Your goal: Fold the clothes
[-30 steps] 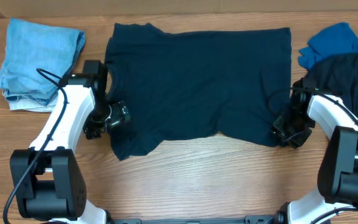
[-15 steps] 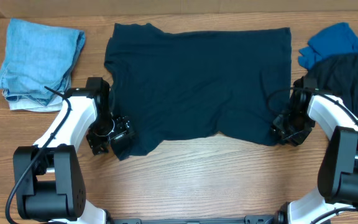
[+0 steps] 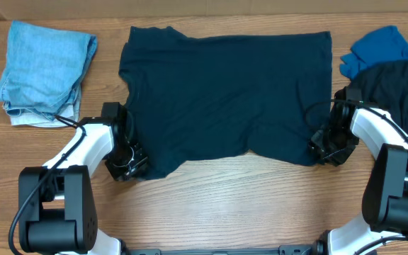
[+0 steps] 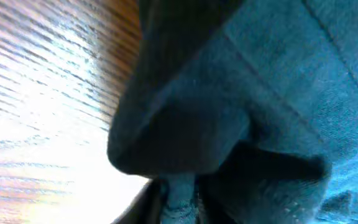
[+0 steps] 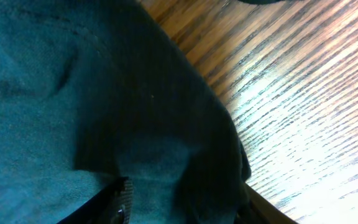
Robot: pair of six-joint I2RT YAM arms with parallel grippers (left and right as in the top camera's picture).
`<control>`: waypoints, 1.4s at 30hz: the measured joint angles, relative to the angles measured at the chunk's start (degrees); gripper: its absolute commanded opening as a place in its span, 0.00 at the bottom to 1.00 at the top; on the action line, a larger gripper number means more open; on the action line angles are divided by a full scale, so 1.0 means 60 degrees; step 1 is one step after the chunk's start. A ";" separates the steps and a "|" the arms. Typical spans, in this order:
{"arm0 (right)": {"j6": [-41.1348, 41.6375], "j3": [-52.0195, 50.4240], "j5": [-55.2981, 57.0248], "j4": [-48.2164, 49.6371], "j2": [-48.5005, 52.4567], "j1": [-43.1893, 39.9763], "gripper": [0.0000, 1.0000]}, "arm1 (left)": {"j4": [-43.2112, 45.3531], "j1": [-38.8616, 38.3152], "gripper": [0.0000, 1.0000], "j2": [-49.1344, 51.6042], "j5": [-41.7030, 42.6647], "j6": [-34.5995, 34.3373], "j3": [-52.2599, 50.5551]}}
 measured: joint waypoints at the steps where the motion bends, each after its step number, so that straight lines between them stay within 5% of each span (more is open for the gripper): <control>1: -0.0004 0.0000 -0.0007 -0.0004 -0.0004 0.0000 0.40 | -0.0018 0.0000 0.04 0.0000 0.0033 0.0004 -0.0007; 6: -0.0011 0.0000 -0.0073 -0.0022 -0.0004 0.0022 0.04 | -0.0109 0.0000 0.04 0.0000 0.0095 0.0149 -0.0004; 25: -0.0069 0.1035 -0.0168 -0.1253 -0.0018 0.0033 0.04 | -0.1956 0.0189 0.04 0.0004 -0.1228 0.1479 0.2776; 42: -0.0342 0.2495 -0.0831 -0.1344 -0.0018 0.0036 0.04 | -0.1450 0.0732 0.15 0.0004 -0.1180 0.1508 0.3388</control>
